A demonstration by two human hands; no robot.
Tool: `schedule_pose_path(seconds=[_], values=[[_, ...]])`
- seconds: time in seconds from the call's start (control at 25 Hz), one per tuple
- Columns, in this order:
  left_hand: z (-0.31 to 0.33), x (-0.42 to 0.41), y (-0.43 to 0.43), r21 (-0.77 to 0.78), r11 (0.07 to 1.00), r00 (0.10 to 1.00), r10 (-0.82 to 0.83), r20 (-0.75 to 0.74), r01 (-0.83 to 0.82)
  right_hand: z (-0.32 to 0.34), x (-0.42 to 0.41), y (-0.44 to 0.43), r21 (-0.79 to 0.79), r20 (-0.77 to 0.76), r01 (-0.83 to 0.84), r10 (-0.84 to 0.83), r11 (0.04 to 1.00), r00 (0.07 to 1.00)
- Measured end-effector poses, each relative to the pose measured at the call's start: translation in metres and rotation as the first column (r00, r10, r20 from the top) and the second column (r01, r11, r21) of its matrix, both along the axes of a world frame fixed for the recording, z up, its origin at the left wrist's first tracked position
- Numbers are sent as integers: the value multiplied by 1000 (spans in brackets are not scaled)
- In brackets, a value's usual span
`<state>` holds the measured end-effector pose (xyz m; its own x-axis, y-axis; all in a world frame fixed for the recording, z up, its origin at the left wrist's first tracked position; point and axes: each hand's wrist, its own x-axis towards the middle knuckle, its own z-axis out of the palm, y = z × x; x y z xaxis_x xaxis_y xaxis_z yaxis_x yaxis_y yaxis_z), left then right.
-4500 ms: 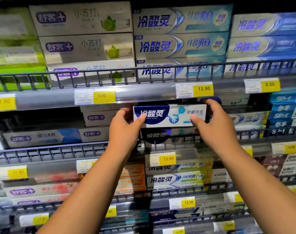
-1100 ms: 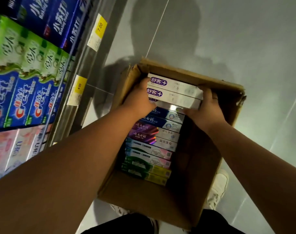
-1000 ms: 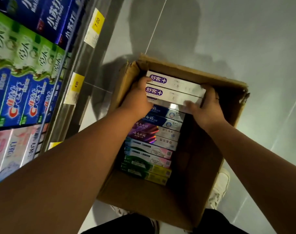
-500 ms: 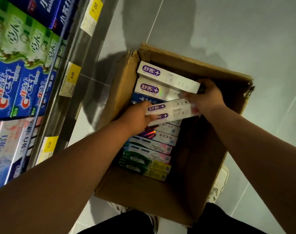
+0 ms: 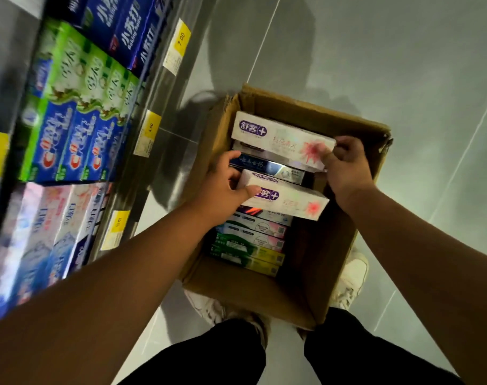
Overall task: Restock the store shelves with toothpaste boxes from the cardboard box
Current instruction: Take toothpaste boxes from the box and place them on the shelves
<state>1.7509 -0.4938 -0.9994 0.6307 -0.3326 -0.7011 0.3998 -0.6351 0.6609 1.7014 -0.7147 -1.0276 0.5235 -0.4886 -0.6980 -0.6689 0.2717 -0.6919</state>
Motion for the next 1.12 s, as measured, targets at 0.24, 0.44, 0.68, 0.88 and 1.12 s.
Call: schedule_pose_path(seconds=[0.24, 0.44, 0.68, 0.88, 1.12], values=[[101, 9, 17, -83, 994, 998, 64, -15, -66, 114, -2, -1, 116, 123, 105, -119, 988, 985], [203, 18, 30, -167, 973, 987, 162, -1, -160, 233, 18, 11, 164, 223, 75, -111, 984, 969], [330, 28, 42, -278, 932, 961, 264, 78, -233, 362, 46, 20, 123, 313, 12, -50, 992, 948], [430, 35, 66, -387, 881, 934, 338, 113, -272, 473, 54, 29, 61, 368, -19, -5, 998, 930], [562, 20, 91, -470, 831, 883, 427, 195, -298, 603, 46, 54, -3, 482, -32, 30, 999, 876]])
